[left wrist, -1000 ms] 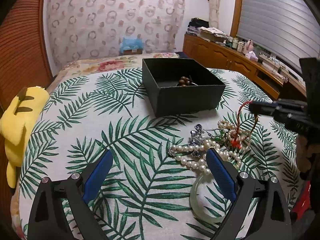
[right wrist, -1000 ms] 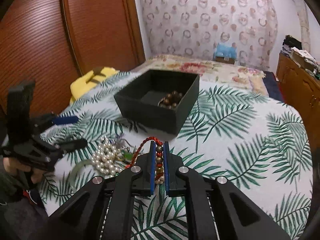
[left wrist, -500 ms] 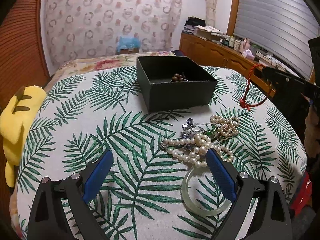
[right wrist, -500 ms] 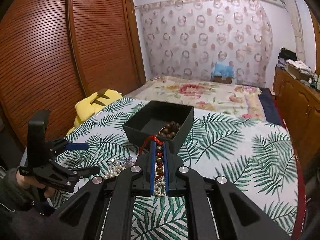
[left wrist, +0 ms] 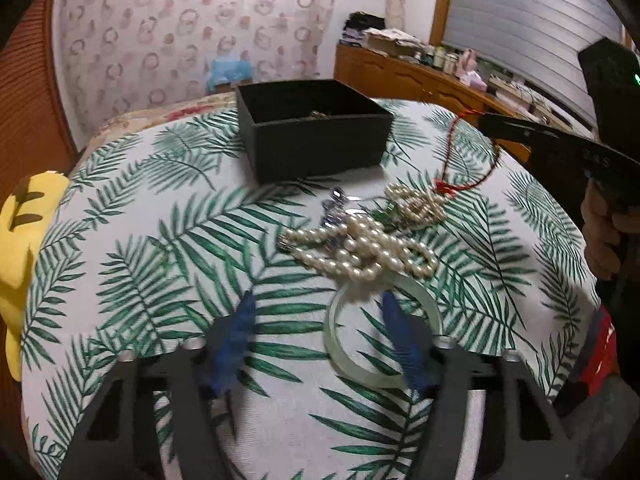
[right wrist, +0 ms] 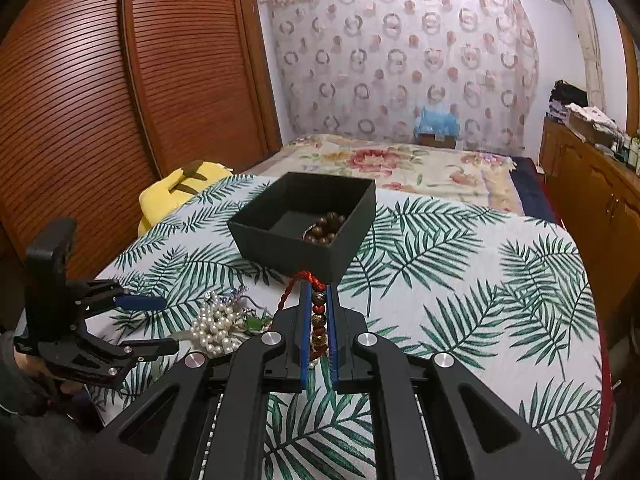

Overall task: Organize jewelry
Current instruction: 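Carry the red bracelet toward the box while the left gripper grasps the jade bangle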

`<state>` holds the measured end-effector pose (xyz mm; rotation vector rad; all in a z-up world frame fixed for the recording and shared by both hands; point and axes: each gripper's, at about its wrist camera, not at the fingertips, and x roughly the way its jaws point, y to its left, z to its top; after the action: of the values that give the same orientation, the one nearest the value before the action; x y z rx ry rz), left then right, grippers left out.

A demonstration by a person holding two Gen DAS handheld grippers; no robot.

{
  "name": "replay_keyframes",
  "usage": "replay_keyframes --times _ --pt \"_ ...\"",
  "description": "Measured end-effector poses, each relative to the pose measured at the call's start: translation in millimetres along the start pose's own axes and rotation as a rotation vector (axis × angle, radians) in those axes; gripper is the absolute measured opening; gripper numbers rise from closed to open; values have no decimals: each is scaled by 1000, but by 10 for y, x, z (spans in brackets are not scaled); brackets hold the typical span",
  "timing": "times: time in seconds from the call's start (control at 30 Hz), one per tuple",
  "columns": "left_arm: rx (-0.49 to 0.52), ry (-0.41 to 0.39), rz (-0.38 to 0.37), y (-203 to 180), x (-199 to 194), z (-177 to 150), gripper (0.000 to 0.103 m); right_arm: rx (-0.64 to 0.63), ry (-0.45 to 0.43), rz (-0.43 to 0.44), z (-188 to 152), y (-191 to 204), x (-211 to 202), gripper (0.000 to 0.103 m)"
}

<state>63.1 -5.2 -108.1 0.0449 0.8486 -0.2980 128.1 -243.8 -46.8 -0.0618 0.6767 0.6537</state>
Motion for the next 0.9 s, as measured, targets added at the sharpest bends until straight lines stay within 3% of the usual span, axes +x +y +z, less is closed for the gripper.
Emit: replay_keyframes --times 0.03,0.17,0.3,0.43,0.9 --pt "12 13 -9 -25 29 -8 37 0 2 0 -7 2 6 8" --pt "42 20 5 -99 62 -15 27 1 6 1 -21 10 23 8" --pt "61 21 26 -115 61 -21 8 0 7 2 -30 21 34 8" --pt "62 17 12 -89 19 -30 7 -2 13 6 -46 44 58 8" --pt "-14 -125 53 178 -467 21 7 -13 12 11 19 87 75 8"
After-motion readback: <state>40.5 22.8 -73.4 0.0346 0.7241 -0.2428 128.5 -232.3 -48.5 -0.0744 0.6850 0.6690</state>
